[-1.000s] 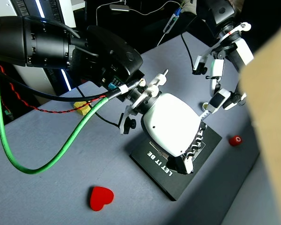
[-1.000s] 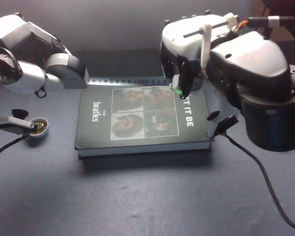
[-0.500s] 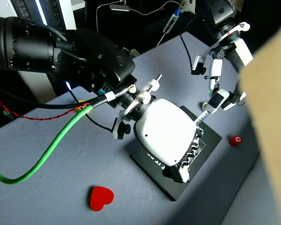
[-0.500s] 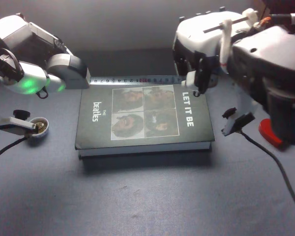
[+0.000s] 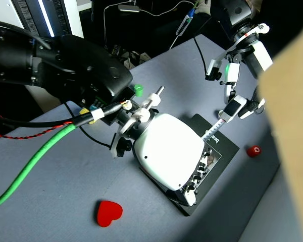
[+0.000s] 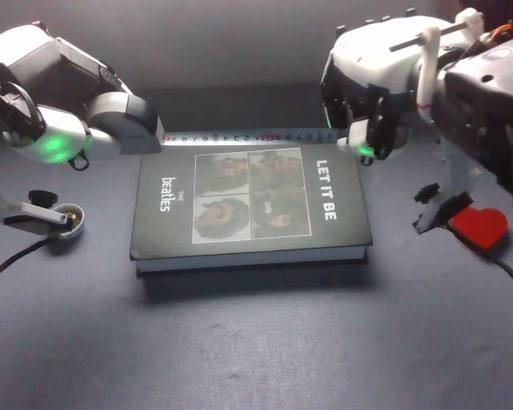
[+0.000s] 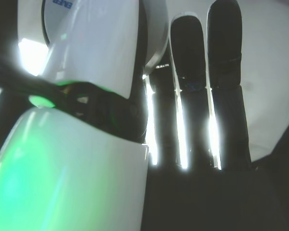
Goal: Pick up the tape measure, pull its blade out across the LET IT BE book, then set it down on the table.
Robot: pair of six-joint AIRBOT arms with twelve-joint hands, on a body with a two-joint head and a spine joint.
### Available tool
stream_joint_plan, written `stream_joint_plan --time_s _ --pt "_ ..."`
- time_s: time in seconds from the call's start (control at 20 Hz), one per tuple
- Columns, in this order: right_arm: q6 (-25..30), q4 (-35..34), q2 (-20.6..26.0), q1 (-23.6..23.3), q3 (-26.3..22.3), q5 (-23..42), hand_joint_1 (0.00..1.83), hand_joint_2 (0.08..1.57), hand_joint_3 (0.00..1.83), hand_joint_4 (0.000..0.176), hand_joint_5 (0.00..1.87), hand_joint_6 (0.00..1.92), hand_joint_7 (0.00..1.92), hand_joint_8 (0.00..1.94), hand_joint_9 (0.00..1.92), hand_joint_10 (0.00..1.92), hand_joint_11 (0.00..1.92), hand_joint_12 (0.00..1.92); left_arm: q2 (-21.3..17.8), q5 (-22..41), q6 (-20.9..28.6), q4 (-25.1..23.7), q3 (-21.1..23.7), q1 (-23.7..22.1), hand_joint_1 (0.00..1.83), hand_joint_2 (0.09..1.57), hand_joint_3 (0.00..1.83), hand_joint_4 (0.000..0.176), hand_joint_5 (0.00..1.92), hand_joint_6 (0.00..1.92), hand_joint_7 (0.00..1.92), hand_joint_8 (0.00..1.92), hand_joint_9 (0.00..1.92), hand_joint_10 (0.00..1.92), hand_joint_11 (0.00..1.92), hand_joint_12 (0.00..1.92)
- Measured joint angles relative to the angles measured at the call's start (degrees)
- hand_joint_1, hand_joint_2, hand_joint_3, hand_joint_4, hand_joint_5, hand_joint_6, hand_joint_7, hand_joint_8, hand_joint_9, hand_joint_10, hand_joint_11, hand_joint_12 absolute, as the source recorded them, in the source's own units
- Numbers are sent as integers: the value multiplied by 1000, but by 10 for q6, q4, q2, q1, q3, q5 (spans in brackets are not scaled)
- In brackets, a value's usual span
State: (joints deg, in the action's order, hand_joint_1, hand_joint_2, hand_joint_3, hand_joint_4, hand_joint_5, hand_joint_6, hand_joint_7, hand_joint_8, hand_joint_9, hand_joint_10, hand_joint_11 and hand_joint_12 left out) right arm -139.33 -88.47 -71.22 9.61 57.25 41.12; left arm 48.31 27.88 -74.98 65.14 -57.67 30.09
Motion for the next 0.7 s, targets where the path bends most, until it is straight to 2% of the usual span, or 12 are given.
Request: stream_joint_plan --time_s 0.35,0.7 --pt "-14 2 43 0 0 -40 1227 1127 0 0 844 1117 1083 929 918 755 695 1385 0 1 0 0 4 -2 1385 1079 0 0 1119 570 1072 869 899 1232 885 912" --pt "-33 3 89 7 0 -79 1226 1134 1 0 828 1133 1069 958 898 766 697 1388 0 2 0 0 4 -2 1384 1082 0 0 1093 610 1071 864 898 1242 873 974"
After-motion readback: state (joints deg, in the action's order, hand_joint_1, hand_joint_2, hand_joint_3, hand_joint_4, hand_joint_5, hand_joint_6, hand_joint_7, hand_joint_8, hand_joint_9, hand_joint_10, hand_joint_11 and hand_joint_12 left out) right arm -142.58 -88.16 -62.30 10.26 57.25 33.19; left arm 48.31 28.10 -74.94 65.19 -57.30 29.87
